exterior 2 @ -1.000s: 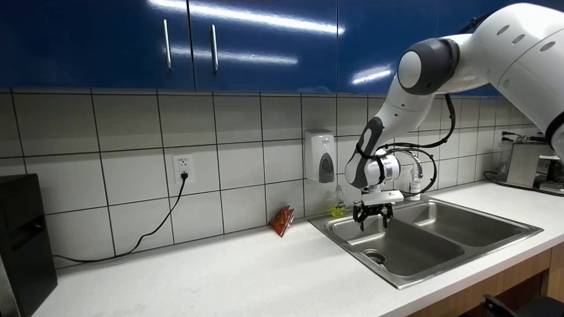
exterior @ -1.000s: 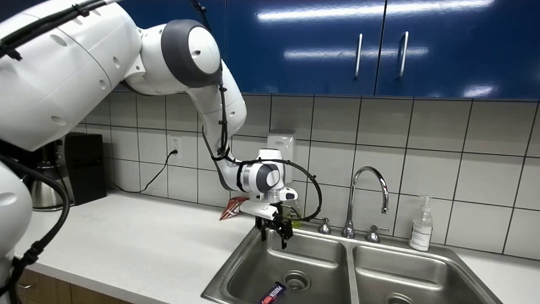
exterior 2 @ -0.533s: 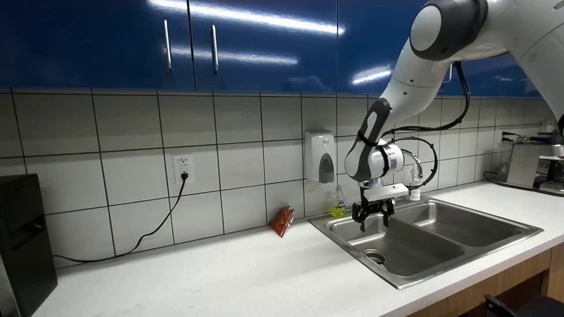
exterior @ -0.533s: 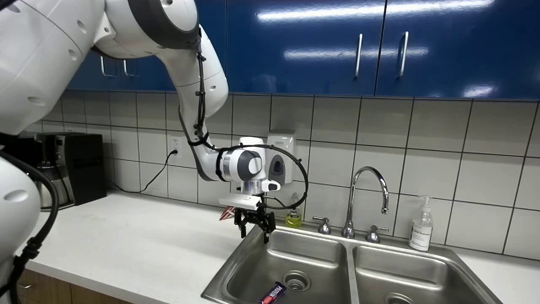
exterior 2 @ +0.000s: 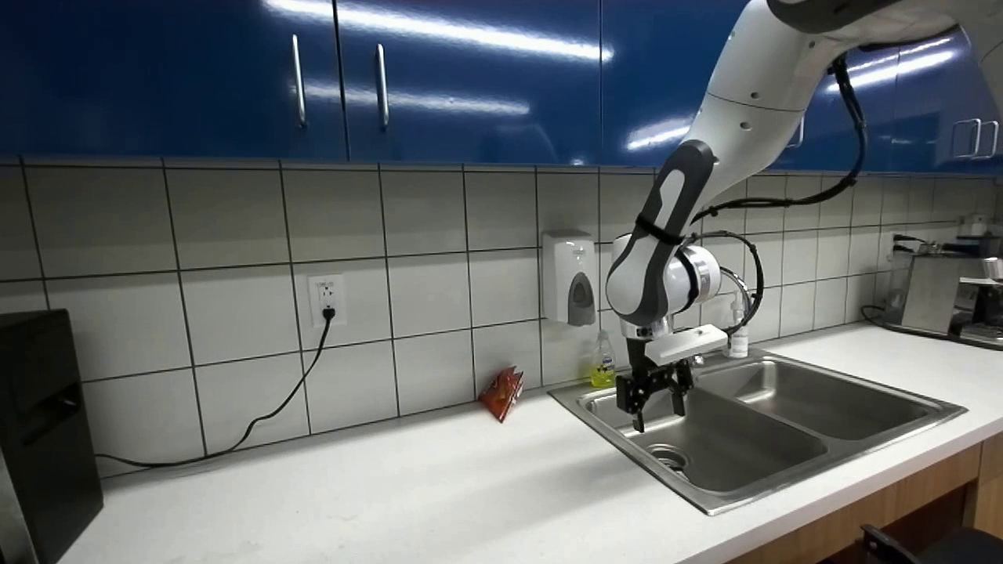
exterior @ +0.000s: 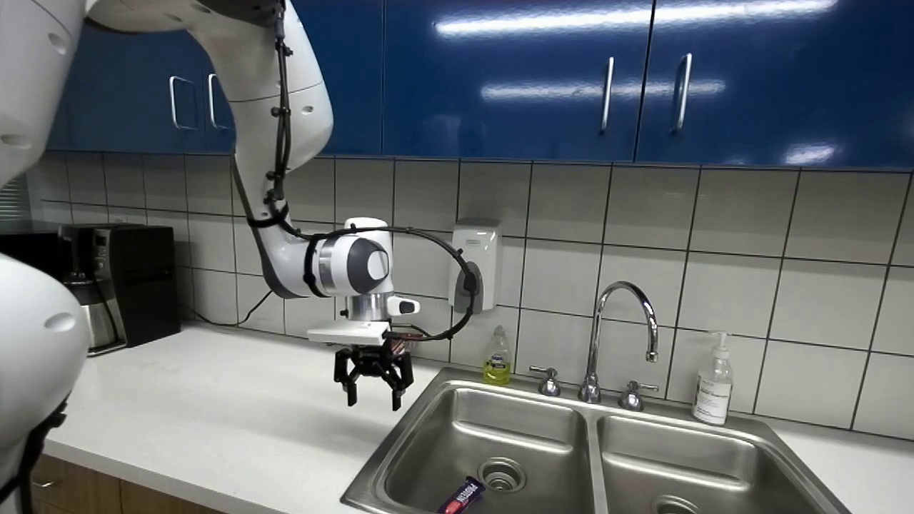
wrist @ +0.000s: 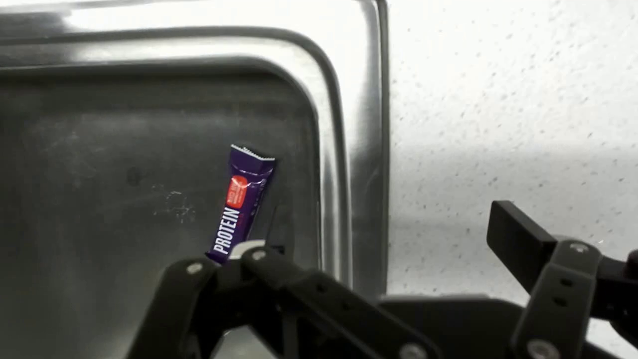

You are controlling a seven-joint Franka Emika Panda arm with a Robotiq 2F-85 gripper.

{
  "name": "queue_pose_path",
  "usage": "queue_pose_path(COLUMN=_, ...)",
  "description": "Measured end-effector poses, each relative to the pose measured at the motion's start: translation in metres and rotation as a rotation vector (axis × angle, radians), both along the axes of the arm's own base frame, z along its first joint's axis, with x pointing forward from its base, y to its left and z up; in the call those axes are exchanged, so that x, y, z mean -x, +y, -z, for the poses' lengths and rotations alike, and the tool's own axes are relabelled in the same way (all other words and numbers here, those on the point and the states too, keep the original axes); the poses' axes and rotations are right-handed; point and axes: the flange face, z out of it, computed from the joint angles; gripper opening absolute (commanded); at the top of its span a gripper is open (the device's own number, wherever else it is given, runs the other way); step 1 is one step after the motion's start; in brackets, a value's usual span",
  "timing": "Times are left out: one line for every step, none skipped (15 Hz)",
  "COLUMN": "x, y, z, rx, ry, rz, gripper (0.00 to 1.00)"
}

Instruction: Pick up the snuck and put it in the sink

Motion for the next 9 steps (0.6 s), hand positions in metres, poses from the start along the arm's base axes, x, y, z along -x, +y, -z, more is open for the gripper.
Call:
queue_pose_path(x=0.009, y=0.009, z=-0.001, rx=-0.005, ry=0.005, rz=-0.015, gripper=1.0)
queue_pose_path(x=0.017, y=0.017, z=-0.003, rx=-0.008, ry=0.009, rz=-0.029, gripper=1.0)
queue_pose_path(x=0.026, y=0.024, z=-0.004, rx=-0.011, ry=0.013, rz=-0.043, gripper=1.0)
queue_pose_path(x=0.034, y=0.03, z=-0.006, rx=-0.012, ry=0.016, rz=-0.053, gripper=1.0)
queue_pose_path(x=0.041, y=0.035, z=-0.007, rx=-0.012, ry=0.018, rz=-0.065, gripper=1.0)
queue_pose_path(x=0.048, y=0.039, z=-0.009, rx=-0.012, ry=0.02, rz=-0.075, gripper=1.0)
queue_pose_path(x=0.054, y=0.042, z=-0.01, rx=-0.008, ry=0.021, rz=-0.083, gripper=1.0)
queue_pose_path(x=0.057, y=0.044, z=-0.011, rx=-0.008, ry=0.022, rz=-0.085, gripper=1.0)
queue_pose_path(x=0.057, y=0.044, z=-0.01, rx=-0.008, ry=0.023, rz=-0.086, gripper=1.0)
